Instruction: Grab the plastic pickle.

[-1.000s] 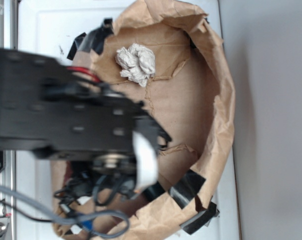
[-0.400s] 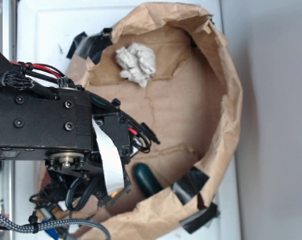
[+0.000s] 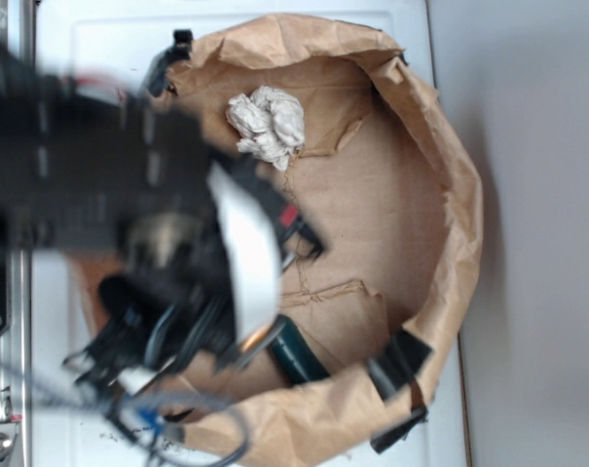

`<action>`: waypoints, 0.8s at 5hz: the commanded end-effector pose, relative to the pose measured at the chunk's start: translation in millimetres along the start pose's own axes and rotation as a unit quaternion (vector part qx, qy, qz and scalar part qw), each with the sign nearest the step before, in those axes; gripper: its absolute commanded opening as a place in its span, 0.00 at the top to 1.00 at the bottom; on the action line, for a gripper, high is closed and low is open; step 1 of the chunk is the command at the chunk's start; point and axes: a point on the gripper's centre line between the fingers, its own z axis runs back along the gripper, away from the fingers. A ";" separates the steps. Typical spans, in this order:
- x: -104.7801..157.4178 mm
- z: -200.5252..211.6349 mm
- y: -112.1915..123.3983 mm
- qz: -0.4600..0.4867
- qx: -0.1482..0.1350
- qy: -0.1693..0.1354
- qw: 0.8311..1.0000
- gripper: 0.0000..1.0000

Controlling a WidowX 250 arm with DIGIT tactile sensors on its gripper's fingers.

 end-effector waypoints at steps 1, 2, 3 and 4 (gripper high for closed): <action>16.9 23.2 39.9 0.012 0.010 -0.007 1.000 0.00; 19.3 3.9 48.2 0.006 0.006 0.013 1.000 0.00; 9.6 -36.5 20.6 -0.002 0.021 0.028 0.999 0.00; 12.7 -74.0 -24.9 -0.016 0.033 0.027 0.999 0.00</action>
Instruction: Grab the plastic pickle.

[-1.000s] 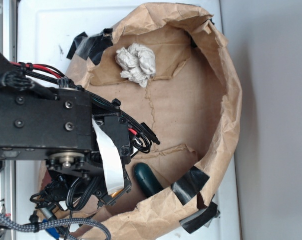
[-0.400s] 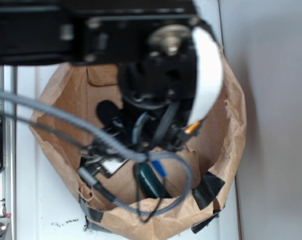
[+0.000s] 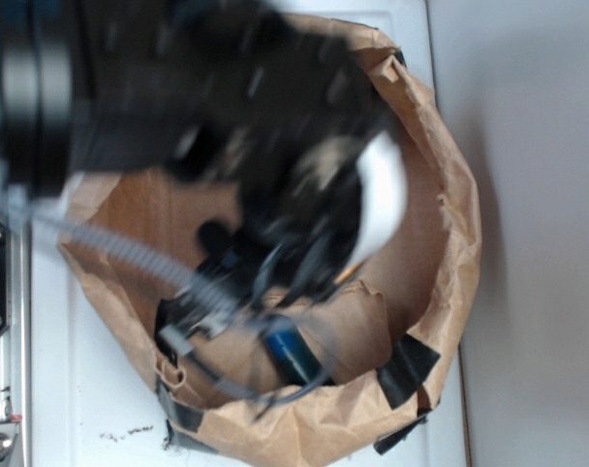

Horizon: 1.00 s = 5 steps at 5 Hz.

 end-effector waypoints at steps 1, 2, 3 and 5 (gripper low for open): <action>36.0 -10.0 1.8 -0.030 0.021 -0.013 0.999 0.00; 46.7 -12.1 3.2 -0.021 0.015 -0.017 1.000 0.00; 47.2 -7.8 4.7 -0.011 0.023 -0.031 0.999 0.00; 47.9 -0.6 17.9 -0.013 0.034 -0.040 0.999 0.00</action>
